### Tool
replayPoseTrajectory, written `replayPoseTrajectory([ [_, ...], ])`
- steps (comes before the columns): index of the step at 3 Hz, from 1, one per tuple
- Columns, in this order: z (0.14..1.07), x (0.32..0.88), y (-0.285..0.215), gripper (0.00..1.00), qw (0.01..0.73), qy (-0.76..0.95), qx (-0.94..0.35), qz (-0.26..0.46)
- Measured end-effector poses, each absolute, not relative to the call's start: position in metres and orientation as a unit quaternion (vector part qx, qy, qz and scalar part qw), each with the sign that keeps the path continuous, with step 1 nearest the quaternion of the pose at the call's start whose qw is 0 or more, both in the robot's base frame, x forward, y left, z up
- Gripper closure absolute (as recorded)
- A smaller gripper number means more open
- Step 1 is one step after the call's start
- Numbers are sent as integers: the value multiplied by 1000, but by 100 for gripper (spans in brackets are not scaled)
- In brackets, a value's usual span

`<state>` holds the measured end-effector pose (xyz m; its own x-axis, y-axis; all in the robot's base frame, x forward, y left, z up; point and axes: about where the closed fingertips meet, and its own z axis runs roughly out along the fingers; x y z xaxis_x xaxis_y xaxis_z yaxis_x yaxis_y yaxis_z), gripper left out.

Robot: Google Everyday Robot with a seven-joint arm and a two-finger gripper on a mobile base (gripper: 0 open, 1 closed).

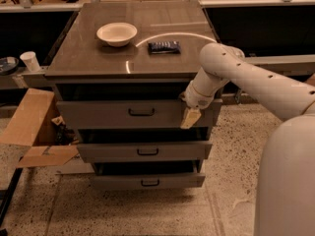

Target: Open top drawer

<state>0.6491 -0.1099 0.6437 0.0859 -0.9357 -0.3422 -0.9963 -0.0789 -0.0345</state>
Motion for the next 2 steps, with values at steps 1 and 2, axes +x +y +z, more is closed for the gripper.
replayPoseTrajectory([
  [1, 652, 647, -110, 80, 129, 666, -725, 117],
  [2, 663, 632, -109, 100, 126, 665, -726, 120],
])
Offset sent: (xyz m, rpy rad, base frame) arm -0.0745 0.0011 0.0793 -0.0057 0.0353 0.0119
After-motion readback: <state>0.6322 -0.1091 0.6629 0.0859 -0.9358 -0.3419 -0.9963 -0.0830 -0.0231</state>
